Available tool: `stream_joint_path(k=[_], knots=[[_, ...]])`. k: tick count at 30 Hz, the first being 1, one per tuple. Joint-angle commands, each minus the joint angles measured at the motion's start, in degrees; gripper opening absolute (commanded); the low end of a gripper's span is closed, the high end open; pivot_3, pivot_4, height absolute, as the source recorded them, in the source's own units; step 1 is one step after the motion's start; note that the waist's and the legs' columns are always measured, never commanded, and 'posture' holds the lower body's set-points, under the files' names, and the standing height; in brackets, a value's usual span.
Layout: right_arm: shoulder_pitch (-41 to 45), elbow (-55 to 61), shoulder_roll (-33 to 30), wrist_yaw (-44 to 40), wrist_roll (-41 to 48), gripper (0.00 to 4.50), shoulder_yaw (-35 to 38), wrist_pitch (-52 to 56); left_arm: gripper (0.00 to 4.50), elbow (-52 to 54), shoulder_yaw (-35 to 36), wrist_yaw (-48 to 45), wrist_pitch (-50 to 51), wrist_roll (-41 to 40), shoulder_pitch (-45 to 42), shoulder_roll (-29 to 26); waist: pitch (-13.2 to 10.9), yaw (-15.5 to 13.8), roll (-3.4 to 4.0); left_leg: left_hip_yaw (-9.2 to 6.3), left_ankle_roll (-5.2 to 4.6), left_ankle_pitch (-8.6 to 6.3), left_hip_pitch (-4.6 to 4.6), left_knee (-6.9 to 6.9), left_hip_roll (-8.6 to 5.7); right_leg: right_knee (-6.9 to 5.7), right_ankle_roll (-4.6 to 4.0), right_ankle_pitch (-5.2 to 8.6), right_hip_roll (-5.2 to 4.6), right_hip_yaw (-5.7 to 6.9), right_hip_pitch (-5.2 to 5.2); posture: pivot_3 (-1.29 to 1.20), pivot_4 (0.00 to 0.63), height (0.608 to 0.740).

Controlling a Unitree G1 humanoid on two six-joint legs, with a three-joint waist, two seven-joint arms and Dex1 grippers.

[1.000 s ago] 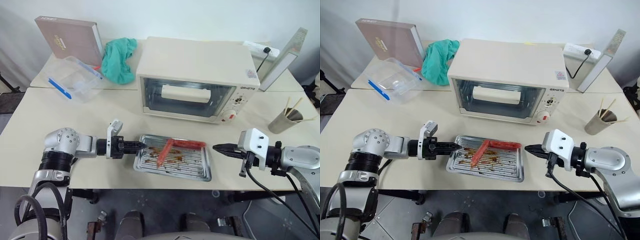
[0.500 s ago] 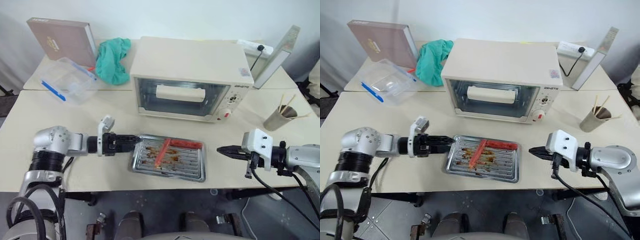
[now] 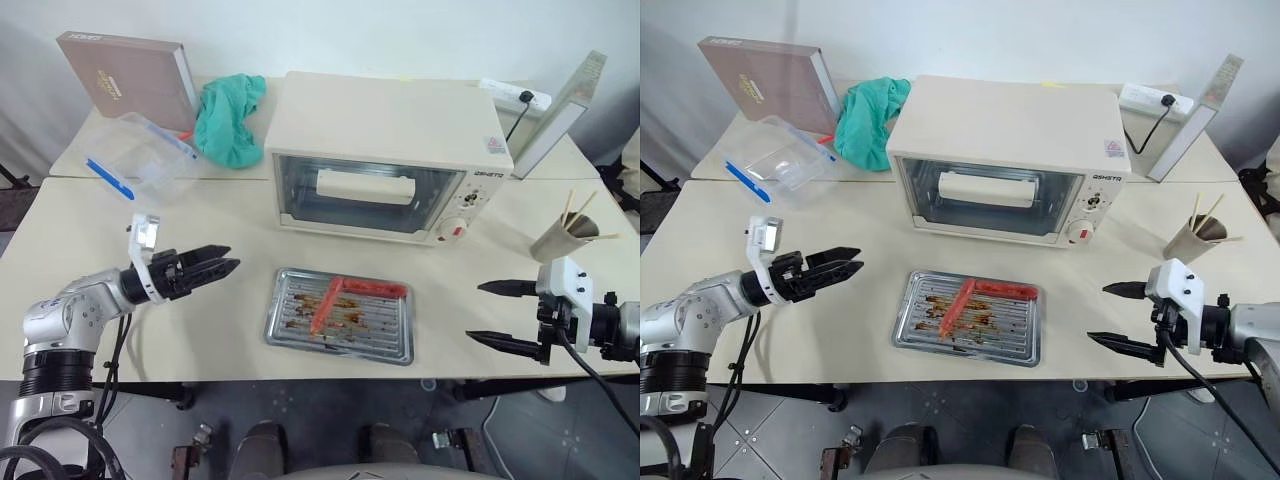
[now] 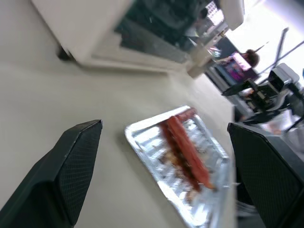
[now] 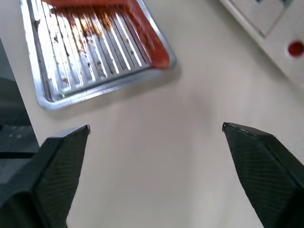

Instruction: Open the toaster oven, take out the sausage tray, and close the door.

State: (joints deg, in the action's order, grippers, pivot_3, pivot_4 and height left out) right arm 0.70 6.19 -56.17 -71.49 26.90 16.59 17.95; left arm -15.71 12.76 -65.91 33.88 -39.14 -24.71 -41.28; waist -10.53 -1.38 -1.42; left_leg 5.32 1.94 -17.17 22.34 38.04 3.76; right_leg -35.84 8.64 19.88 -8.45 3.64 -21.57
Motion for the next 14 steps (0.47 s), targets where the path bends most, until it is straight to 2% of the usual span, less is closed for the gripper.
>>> stream_joint_path(k=[1,4,7,10,14], knots=[[0.6,-1.4,-0.7,-2.0,0.7,4.49,1.4,-1.7,4.50,2.1,0.7,-7.0,-8.5,1.8,0.3,-1.4,0.0,0.0,0.00,0.00,0.00,0.00,0.00,-0.01,0.00,-0.02,0.00,0.00,0.00,0.00,0.00,0.00,0.150,0.740],[0.6,-3.8,-0.4,-2.1,-0.8,4.49,1.3,-4.1,4.50,-2.2,-0.8,-15.9,-14.4,4.5,-0.4,-4.5,0.0,0.0,0.00,0.00,0.00,0.00,0.01,-0.02,0.00,-0.03,0.00,0.00,0.00,0.02,0.00,0.00,0.150,0.740],[0.2,-5.7,0.0,-2.3,-1.9,4.49,0.9,-6.5,4.50,-8.8,-6.7,-25.5,-25.2,9.9,-1.5,-10.4,0.0,0.1,0.02,0.02,0.01,0.00,0.00,-0.06,0.00,0.00,0.00,0.00,0.01,0.04,-0.02,0.00,0.150,0.740],[0.7,-5.8,1.0,-0.5,-2.6,4.49,0.3,-7.1,4.50,-16.2,-10.3,-26.6,-31.0,12.4,-5.8,-12.3,0.0,0.1,0.07,0.04,0.01,-0.01,-0.01,-0.08,0.00,0.01,0.00,0.00,0.01,0.03,-0.05,0.00,0.150,0.740],[1.1,-4.1,3.9,5.7,-2.5,4.49,1.8,-4.8,4.50,-24.1,-10.8,-23.9,-36.7,15.9,-11.4,-10.3,0.0,-0.1,0.06,0.04,-0.02,-0.02,0.04,-0.01,0.00,-0.14,0.02,-0.01,0.01,0.06,-0.04,0.00,0.150,0.740]])
